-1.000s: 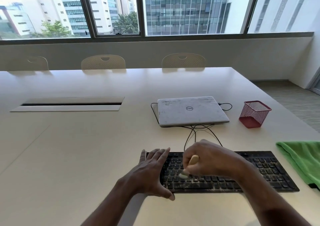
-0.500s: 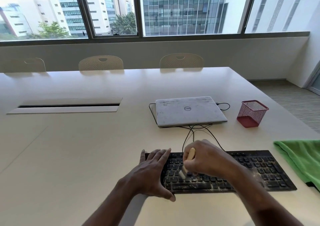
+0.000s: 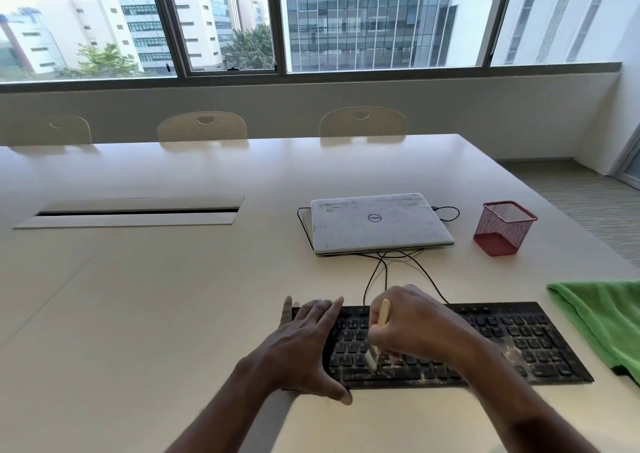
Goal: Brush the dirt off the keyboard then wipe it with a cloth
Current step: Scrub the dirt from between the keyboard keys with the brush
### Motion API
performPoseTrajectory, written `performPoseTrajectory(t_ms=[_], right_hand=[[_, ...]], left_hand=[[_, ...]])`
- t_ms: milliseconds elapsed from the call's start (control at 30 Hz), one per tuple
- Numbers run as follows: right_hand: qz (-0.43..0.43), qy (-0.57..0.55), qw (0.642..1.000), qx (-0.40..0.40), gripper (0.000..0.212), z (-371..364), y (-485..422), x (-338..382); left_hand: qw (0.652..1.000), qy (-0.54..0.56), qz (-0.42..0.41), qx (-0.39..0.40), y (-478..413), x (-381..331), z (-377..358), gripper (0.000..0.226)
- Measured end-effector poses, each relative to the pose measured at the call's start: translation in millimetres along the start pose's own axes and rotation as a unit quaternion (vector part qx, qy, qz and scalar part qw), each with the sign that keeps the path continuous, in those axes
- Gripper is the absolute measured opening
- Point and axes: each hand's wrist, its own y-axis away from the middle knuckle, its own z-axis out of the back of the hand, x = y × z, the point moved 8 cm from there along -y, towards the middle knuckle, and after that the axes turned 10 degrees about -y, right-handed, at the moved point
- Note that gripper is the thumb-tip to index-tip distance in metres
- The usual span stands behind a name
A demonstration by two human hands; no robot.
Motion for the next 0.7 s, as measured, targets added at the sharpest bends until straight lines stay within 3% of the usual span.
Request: performPoseTrajectory(t_ms=[100,367,467,600,700], right_hand=[[0.026,-0.007,0.999,-0.025,0.013,6.4,-0.2,6.7],[0.048,0.003,0.999,0.002,0.016,6.1,0.8,6.4],[0.077,0.013,0.996,0.051,0.007,-3.6,3.1,12.0],[0.035,0.061,0.996,0.063,0.007,2.6,6.2,-3.1],[0.055,0.044,0.996,0.045,0.007,12.8,6.0,-1.8]], left_hand=[[1.0,-0.003,0.001,0.002,-1.1,-0.3,0.1,0.148],[1.0,0.003,0.003,0.006,-2.1,-2.1,-0.1,0.147],[1.0,0.002,0.004,0.009,-2.3,-1.9,-0.3,0.147],[1.0,0.005,0.004,0.008,-1.6,-2.2,-0.1,0.148],[1.0,0.004,0.003,0.008,-1.9,-1.8,-0.4,0.147]])
